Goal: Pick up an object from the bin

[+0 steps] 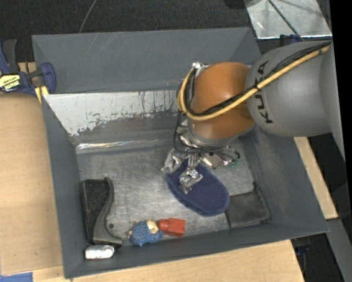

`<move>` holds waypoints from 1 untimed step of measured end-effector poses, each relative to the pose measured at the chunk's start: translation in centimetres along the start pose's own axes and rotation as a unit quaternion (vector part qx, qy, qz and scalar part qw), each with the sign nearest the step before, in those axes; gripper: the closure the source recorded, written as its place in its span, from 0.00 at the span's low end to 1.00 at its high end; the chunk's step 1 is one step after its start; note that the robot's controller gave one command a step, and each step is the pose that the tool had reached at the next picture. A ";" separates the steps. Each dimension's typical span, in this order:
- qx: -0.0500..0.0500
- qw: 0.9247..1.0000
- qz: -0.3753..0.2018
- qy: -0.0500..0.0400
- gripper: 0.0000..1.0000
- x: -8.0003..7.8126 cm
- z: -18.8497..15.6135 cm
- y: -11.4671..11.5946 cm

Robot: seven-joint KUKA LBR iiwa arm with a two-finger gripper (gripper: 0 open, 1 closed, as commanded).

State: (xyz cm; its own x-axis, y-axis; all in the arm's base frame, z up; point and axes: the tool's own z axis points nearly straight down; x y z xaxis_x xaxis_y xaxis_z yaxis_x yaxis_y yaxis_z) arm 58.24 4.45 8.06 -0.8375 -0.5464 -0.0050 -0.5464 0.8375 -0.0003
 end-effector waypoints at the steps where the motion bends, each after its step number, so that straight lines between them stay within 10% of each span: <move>1: 0.003 0.998 -0.061 -0.003 1.00 -1.7 -12.9 -1.6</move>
Offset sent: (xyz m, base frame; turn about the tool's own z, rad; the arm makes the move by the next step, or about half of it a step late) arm 0.0193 -0.0045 0.1238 -0.1234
